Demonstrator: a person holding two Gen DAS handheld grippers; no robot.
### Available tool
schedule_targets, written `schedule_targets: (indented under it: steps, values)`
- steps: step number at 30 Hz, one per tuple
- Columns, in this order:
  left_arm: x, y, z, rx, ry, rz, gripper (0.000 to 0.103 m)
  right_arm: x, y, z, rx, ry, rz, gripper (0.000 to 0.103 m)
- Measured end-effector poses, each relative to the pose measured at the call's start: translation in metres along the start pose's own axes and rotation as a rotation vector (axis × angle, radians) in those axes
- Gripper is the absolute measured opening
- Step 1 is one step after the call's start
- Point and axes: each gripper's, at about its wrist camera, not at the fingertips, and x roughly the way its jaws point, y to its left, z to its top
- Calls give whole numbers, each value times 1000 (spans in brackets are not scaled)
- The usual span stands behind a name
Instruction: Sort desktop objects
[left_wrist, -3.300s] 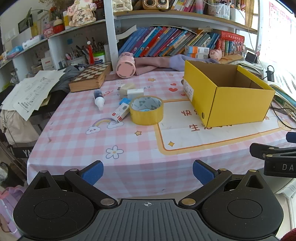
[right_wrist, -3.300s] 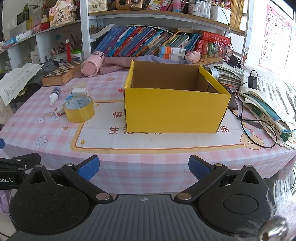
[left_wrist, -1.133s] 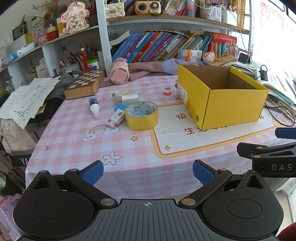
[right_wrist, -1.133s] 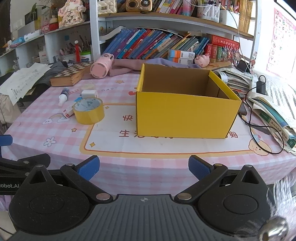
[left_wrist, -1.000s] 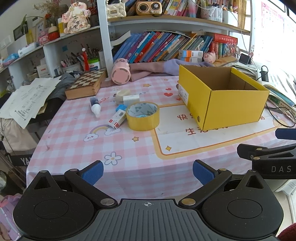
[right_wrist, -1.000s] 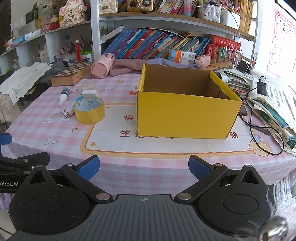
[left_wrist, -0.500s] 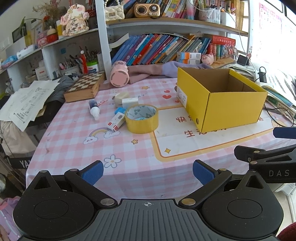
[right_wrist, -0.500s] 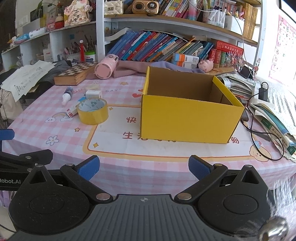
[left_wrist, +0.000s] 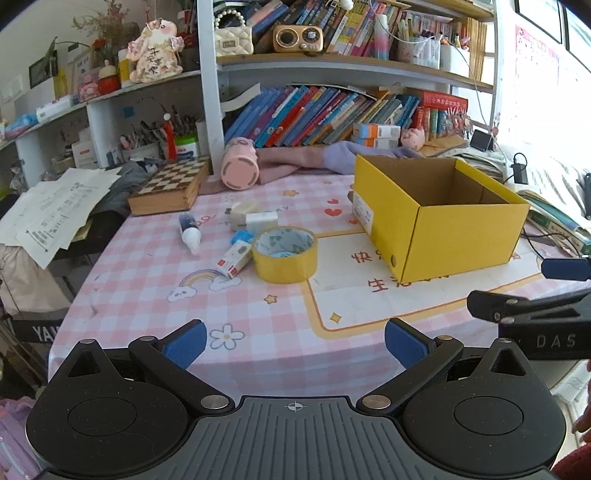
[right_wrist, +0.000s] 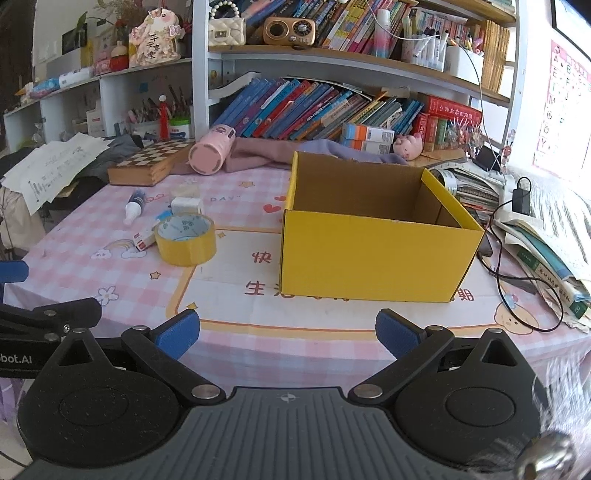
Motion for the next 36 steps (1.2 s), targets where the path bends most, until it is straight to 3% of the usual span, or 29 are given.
schedule_targets:
  steps: [16,22,32,36]
  values:
    - [2,-4,-1,46,-5,-19,103,1,3,1,-2,-3,-16,102]
    - [2,-1,0,29,-20,-15,103,2,3,2,-32,-21,-68,103]
    - [4,-3,0,36,-12,-95,103,11,1,-1,-2,37,-36,103]
    - [7,-3,-2,41,9,-82,103,12,0,-3,17,52,-21,103]
